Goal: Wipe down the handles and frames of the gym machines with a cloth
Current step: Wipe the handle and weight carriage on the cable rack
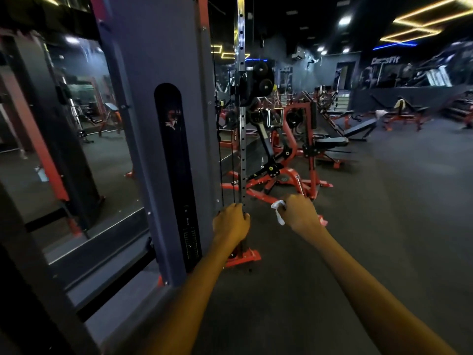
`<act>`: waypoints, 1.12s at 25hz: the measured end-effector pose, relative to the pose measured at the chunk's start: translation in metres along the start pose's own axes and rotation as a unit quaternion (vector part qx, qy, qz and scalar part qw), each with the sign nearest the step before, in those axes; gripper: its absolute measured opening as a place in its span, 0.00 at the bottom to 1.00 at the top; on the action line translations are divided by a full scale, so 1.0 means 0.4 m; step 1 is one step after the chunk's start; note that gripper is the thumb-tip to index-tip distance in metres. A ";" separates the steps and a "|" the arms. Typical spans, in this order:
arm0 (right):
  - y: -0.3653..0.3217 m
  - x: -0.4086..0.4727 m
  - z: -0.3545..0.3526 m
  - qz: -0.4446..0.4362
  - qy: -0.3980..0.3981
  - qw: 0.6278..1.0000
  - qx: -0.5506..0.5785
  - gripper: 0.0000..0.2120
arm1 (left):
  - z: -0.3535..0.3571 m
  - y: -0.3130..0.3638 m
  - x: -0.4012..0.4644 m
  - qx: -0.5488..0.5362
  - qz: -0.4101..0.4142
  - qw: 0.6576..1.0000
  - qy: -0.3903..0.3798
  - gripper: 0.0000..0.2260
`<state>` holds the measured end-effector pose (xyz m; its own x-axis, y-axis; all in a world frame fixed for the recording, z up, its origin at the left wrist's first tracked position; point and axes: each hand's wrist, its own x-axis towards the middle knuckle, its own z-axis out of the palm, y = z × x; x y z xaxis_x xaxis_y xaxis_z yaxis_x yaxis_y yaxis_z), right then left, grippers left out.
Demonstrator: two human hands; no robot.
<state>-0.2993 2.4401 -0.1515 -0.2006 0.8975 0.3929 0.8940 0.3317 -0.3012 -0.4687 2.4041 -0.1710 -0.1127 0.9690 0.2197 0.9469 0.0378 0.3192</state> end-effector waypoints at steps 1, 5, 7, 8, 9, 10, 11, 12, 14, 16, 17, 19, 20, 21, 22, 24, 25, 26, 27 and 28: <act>0.024 0.069 0.016 -0.002 0.007 1.000 -0.001 0.09 | 0.011 0.004 0.072 -0.001 0.004 1.000 0.007 0.19; 0.118 0.369 0.071 -0.017 0.025 0.999 0.032 0.11 | 0.042 0.034 0.375 0.002 0.006 1.000 0.030 0.17; 0.157 0.513 0.083 -0.026 0.036 0.998 0.037 0.10 | 0.046 0.049 0.519 0.008 0.010 0.999 0.044 0.13; 0.172 0.573 0.086 -0.031 0.044 0.998 0.033 0.10 | 0.044 0.054 0.580 0.010 0.014 0.998 0.056 0.11; 0.189 0.642 0.094 -0.034 0.052 0.998 0.028 0.10 | 0.042 0.058 0.652 0.014 0.018 0.997 0.069 0.10; 0.205 0.708 0.103 -0.037 0.061 0.997 0.026 0.10 | 0.039 0.061 0.718 0.018 0.020 0.996 0.080 0.09; 0.218 0.772 0.113 -0.037 0.065 0.997 0.032 0.10 | 0.036 0.063 0.784 0.022 0.019 0.996 0.088 0.10; 0.236 0.837 0.129 -0.042 0.071 0.996 0.046 0.09 | 0.035 0.064 0.847 0.023 0.015 0.995 0.095 0.11; 0.275 0.962 0.165 -0.050 0.072 0.993 0.081 0.09 | 0.047 0.060 0.970 0.018 0.010 0.994 0.111 0.12; 0.307 1.072 0.192 -0.048 0.070 0.992 0.096 0.09 | 0.060 0.051 1.075 0.007 0.010 0.992 0.124 0.12; 0.321 1.130 0.206 -0.049 0.078 0.990 0.105 0.09 | 0.070 0.043 1.133 0.004 0.015 0.991 0.132 0.12; 0.341 1.243 0.235 -0.052 0.103 0.986 0.119 0.09 | 0.088 0.023 1.247 -0.001 0.025 0.988 0.151 0.12; 0.345 1.298 0.247 -0.048 0.107 0.985 0.126 0.08 | 0.089 0.012 1.305 -0.006 0.026 0.987 0.159 0.13; 0.351 1.356 0.262 -0.047 0.108 0.983 0.139 0.08 | 0.088 0.001 1.363 -0.012 0.025 0.985 0.168 0.14; 0.356 1.414 0.277 -0.049 0.108 0.980 0.159 0.08 | 0.088 -0.011 1.420 -0.017 0.025 0.983 0.181 0.15; 0.358 1.525 0.298 -0.048 0.121 0.970 0.203 0.09 | 0.083 -0.036 1.529 -0.020 0.031 0.976 0.214 0.17; 0.354 1.570 0.303 -0.044 0.135 0.964 0.226 0.09 | 0.078 -0.048 1.574 -0.024 0.033 0.974 0.224 0.19; 0.346 1.615 0.304 -0.038 0.153 0.955 0.250 0.08 | 0.073 -0.060 1.625 -0.032 0.033 0.972 0.231 0.20; 0.337 1.656 0.305 -0.033 0.172 0.946 0.274 0.08 | 0.067 -0.070 1.674 -0.041 0.033 0.970 0.236 0.21; 0.327 1.693 0.306 -0.024 0.189 0.936 0.296 0.09 | 0.058 -0.080 1.722 -0.047 0.034 0.968 0.243 0.21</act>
<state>-0.3673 3.1269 -0.0312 0.0209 0.7481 0.6633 0.4862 0.5721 -0.6606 -0.5694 3.0760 -0.0513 -0.2008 0.7383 0.6439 0.9281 -0.0670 0.3663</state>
